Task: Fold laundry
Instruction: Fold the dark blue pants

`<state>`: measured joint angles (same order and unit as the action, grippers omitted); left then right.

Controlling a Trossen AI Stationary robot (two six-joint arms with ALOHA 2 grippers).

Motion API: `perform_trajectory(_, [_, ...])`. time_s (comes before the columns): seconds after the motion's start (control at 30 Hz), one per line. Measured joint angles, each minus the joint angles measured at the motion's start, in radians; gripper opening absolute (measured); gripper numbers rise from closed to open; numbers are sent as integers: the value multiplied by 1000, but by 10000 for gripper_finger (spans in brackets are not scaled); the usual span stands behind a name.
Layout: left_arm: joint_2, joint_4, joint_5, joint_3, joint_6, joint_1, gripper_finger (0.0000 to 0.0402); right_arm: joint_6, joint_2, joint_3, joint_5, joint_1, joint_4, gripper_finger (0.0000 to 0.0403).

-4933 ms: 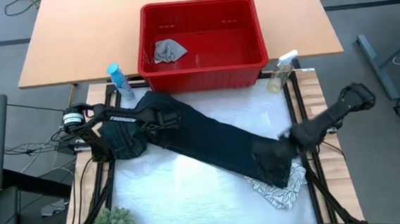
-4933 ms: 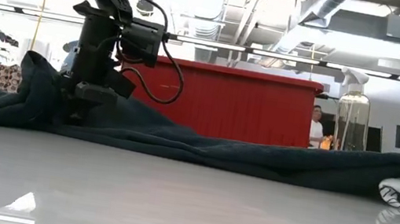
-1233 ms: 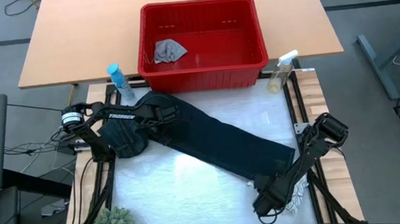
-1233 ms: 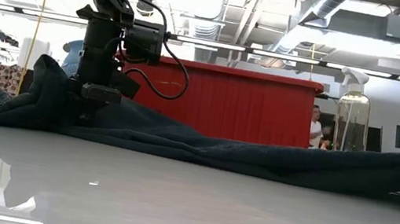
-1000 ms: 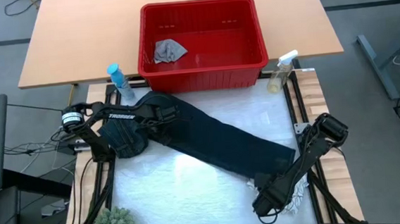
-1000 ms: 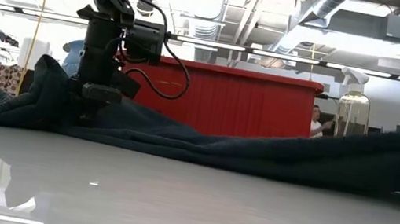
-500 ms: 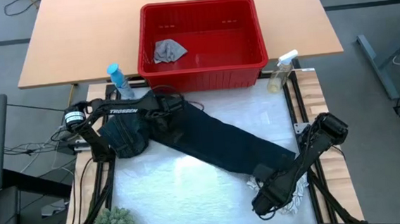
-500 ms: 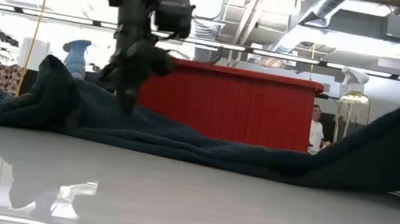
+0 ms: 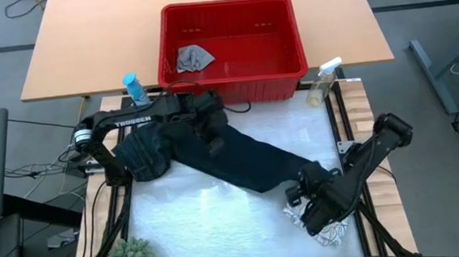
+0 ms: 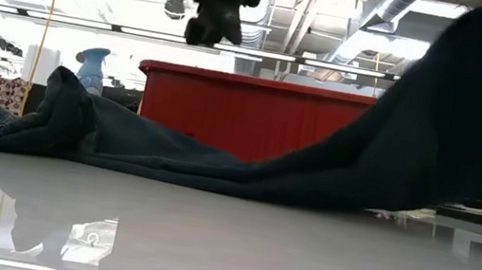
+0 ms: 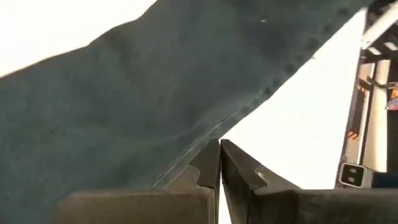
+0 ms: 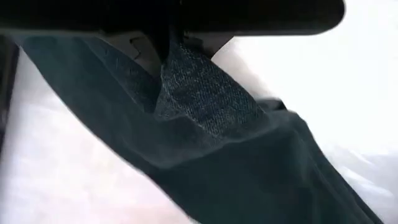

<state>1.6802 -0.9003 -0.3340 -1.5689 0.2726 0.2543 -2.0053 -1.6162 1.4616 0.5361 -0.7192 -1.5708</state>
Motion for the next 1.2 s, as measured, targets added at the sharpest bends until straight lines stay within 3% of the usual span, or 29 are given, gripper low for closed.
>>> perform_trajectory(0.17, [-1, -71, 34, -32, -35, -39, 0, 146, 72, 0, 43, 65, -1, 34])
perform_trajectory(0.37, [-1, -130, 365, 50, -81, -91, 0, 339, 160, 0, 158, 167, 0, 34])
perform_trajectory(0.47, [-1, -105, 456, 115, -51, -92, 0, 405, 209, 0, 258, 213, 0, 34])
perform_trajectory(0.63, [-1, 53, 459, 255, 37, -95, 0, 485, 281, 0, 402, 271, 0, 34])
perform_trajectory(0.83, [2, 302, 380, 409, 201, -105, 0, 526, 356, 0, 570, 313, 0, 34])
perform_trajectory(1.03, [9, 473, 320, 490, 388, -128, 0, 609, 405, 7, 714, 346, 43, 34])
perform_trajectory(1.2, [9, 606, 350, 528, 473, -167, 0, 739, 414, 75, 803, 363, 64, 34])
